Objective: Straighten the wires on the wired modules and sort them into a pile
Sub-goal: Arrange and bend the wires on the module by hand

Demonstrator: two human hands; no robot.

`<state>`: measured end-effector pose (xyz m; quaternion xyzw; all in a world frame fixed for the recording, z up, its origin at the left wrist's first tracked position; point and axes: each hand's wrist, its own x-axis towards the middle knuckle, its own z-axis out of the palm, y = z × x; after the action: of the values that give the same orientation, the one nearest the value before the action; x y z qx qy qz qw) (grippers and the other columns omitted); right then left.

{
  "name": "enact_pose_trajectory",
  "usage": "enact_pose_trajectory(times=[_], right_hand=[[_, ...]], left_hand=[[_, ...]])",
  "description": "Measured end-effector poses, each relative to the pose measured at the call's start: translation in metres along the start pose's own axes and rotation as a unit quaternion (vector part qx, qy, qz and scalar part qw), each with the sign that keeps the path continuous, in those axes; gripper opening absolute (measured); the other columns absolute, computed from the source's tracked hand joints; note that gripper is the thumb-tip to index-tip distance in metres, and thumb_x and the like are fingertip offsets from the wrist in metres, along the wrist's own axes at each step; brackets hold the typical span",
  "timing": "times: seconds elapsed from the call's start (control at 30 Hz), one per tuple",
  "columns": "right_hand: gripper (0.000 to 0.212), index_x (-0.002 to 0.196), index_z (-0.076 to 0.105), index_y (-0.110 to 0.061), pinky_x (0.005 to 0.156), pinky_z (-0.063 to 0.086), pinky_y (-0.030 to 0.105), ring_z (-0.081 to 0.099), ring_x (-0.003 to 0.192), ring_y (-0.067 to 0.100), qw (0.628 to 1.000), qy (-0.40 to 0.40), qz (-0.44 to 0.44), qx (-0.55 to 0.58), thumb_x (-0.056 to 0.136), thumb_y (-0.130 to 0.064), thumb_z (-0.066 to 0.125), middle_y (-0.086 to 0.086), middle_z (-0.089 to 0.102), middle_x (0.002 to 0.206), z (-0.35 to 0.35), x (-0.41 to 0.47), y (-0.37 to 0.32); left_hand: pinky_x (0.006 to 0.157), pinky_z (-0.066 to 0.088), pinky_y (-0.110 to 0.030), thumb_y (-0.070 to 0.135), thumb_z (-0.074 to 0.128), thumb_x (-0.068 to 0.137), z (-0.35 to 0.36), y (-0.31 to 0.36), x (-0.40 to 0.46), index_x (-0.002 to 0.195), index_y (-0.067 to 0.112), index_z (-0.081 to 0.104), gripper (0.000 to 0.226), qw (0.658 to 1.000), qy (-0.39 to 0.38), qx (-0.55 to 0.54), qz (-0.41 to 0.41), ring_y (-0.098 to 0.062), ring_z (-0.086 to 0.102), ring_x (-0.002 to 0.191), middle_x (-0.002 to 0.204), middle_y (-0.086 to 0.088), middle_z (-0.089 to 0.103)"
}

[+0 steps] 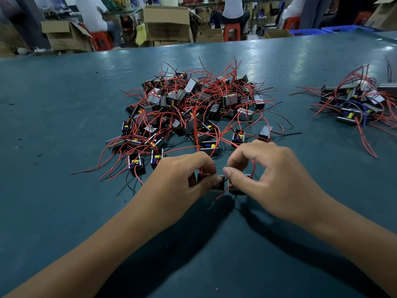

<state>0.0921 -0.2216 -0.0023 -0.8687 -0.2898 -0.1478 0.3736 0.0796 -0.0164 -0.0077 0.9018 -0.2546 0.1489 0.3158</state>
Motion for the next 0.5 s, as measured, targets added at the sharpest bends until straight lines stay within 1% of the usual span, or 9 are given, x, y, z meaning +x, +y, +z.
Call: enact_pose_trajectory(times=[0.07, 0.1, 0.13, 0.17, 0.2, 0.27, 0.33, 0.43, 0.5], right_hand=[[0.012, 0.077, 0.065, -0.025, 0.081, 0.036, 0.018, 0.056, 0.082, 0.002, 1.000, -0.015, 0.005, 0.009, 0.085, -0.033, 0.069, -0.018, 0.062, 0.075, -0.006, 0.000, 0.003], [0.013, 0.077, 0.065, -0.025, 0.080, 0.036, 0.017, 0.056, 0.082, 0.004, 1.000, -0.023, 0.002, 0.007, 0.086, -0.033, 0.070, -0.017, 0.062, 0.074, -0.008, 0.000, 0.004], [0.014, 0.077, 0.065, -0.025, 0.081, 0.037, 0.018, 0.056, 0.082, 0.005, 1.000, -0.029, -0.003, 0.003, 0.087, -0.033, 0.070, -0.017, 0.062, 0.074, -0.010, 0.000, 0.006], [0.015, 0.077, 0.065, -0.024, 0.081, 0.038, 0.020, 0.057, 0.082, 0.007, 0.999, -0.032, -0.004, 0.002, 0.089, -0.032, 0.071, -0.016, 0.062, 0.075, -0.012, 0.001, 0.007], [0.015, 0.077, 0.065, -0.024, 0.082, 0.039, 0.023, 0.057, 0.082, 0.007, 0.999, -0.033, -0.004, 0.003, 0.089, -0.031, 0.072, -0.015, 0.062, 0.075, -0.013, 0.001, 0.008], [0.015, 0.078, 0.064, -0.024, 0.082, 0.040, 0.028, 0.057, 0.082, 0.007, 0.999, -0.037, -0.005, 0.009, 0.090, -0.031, 0.071, -0.015, 0.062, 0.076, -0.014, 0.000, 0.008], [0.015, 0.078, 0.064, -0.025, 0.082, 0.041, 0.029, 0.057, 0.082, 0.007, 0.999, -0.042, -0.007, 0.012, 0.089, -0.035, 0.067, -0.016, 0.061, 0.076, -0.014, 0.000, 0.008], [0.016, 0.079, 0.064, -0.025, 0.083, 0.040, 0.028, 0.057, 0.083, 0.007, 0.999, -0.045, -0.011, 0.007, 0.087, -0.038, 0.064, -0.016, 0.061, 0.076, -0.015, 0.001, 0.009], [0.016, 0.078, 0.063, -0.024, 0.083, 0.039, 0.027, 0.056, 0.083, 0.007, 0.999, -0.042, -0.013, 0.004, 0.087, -0.038, 0.064, -0.015, 0.062, 0.076, -0.015, 0.001, 0.009]], left_hand=[[0.056, 0.037, -0.009, 0.024, 0.076, 0.087, -0.004, -0.005, 0.000, 0.094, 0.021, 0.068, 0.011, 0.999, -0.017, -0.038, -0.020, -0.005, 0.050, 0.055, 0.076, 0.028, 0.061], [0.058, 0.044, -0.016, 0.024, 0.075, 0.088, -0.006, -0.007, -0.001, 0.098, 0.023, 0.068, 0.013, 0.997, -0.033, -0.062, -0.030, -0.010, 0.055, 0.058, 0.084, 0.028, 0.064], [0.063, 0.051, -0.027, 0.023, 0.075, 0.089, -0.009, -0.009, -0.001, 0.103, 0.024, 0.068, 0.016, 0.994, -0.053, -0.083, -0.038, -0.015, 0.061, 0.065, 0.091, 0.025, 0.067], [0.070, 0.054, -0.035, 0.022, 0.074, 0.090, -0.011, -0.011, -0.001, 0.107, 0.024, 0.067, 0.019, 0.992, -0.071, -0.096, -0.043, -0.021, 0.066, 0.072, 0.096, 0.021, 0.069], [0.075, 0.054, -0.038, 0.021, 0.073, 0.091, -0.013, -0.011, -0.001, 0.110, 0.024, 0.067, 0.020, 0.990, -0.082, -0.103, -0.044, -0.023, 0.067, 0.078, 0.098, 0.017, 0.069], [0.077, 0.053, -0.035, 0.019, 0.071, 0.092, -0.015, -0.012, -0.001, 0.111, 0.024, 0.068, 0.020, 0.990, -0.082, -0.105, -0.043, -0.019, 0.067, 0.082, 0.098, 0.016, 0.069], [0.074, 0.052, -0.032, 0.018, 0.070, 0.093, -0.015, -0.012, 0.000, 0.107, 0.024, 0.068, 0.016, 0.992, -0.074, -0.098, -0.041, -0.015, 0.066, 0.081, 0.094, 0.016, 0.069], [0.068, 0.050, -0.041, 0.029, 0.066, 0.095, -0.015, -0.012, 0.000, 0.101, 0.028, 0.067, 0.007, 0.992, -0.070, -0.099, -0.039, -0.022, 0.062, 0.071, 0.087, 0.010, 0.067], [0.066, 0.050, -0.044, 0.035, 0.060, 0.094, -0.017, -0.011, 0.000, 0.100, 0.031, 0.066, 0.009, 0.992, -0.068, -0.099, -0.035, -0.026, 0.062, 0.070, 0.087, 0.008, 0.067]])
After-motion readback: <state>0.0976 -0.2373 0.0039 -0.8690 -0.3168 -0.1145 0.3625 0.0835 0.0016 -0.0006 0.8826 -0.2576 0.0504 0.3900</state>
